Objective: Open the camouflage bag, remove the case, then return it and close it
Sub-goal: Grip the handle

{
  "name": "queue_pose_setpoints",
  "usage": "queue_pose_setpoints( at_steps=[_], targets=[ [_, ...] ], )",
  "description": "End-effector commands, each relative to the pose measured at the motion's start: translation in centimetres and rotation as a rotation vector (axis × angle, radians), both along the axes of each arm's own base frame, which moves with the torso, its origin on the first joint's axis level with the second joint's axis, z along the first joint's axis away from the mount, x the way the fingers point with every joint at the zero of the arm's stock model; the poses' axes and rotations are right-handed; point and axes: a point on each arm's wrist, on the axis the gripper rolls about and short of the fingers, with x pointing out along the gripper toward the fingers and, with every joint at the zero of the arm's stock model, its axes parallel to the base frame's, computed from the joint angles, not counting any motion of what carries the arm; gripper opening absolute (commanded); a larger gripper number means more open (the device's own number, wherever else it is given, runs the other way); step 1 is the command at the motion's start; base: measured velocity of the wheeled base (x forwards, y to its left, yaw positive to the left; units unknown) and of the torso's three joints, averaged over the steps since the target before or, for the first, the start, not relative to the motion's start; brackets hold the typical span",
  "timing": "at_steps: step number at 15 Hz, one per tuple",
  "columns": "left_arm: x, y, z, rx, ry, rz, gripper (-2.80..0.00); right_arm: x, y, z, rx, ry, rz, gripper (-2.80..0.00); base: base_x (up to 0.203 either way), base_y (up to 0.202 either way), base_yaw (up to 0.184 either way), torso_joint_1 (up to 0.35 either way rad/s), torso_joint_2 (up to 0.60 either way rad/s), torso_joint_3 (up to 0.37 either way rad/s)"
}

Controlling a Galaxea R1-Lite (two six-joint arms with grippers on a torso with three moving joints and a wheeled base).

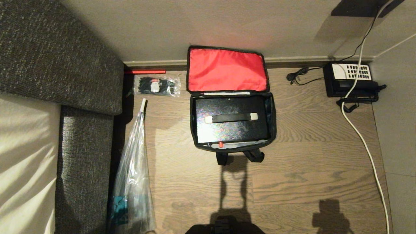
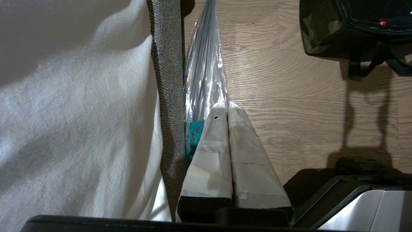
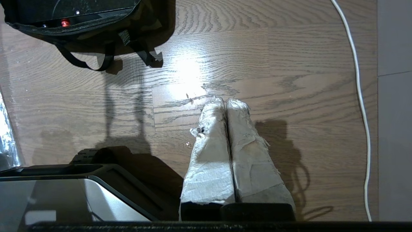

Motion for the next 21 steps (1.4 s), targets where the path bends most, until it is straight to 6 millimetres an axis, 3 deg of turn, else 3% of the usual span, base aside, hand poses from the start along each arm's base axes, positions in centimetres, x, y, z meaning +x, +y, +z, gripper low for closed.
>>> queue_pose_setpoints(
  at_steps=[1, 21],
  targets=[
    [0.0, 0.0, -0.05, -0.003, 0.0, 0.001, -2.8, -0.22, 0.0, -0.09, 0.001, -0.028, 0.0, -2.8, 0.0, 0.0, 0.0, 0.0, 0.0, 0.0],
    [0.0, 0.01, 0.0, -0.006, -0.005, 0.003, -2.8, -0.2, -0.03, -0.03, 0.013, -0.04, -0.013, -2.8, 0.0, 0.0, 0.0, 0.0, 0.0, 0.0]
  ],
)
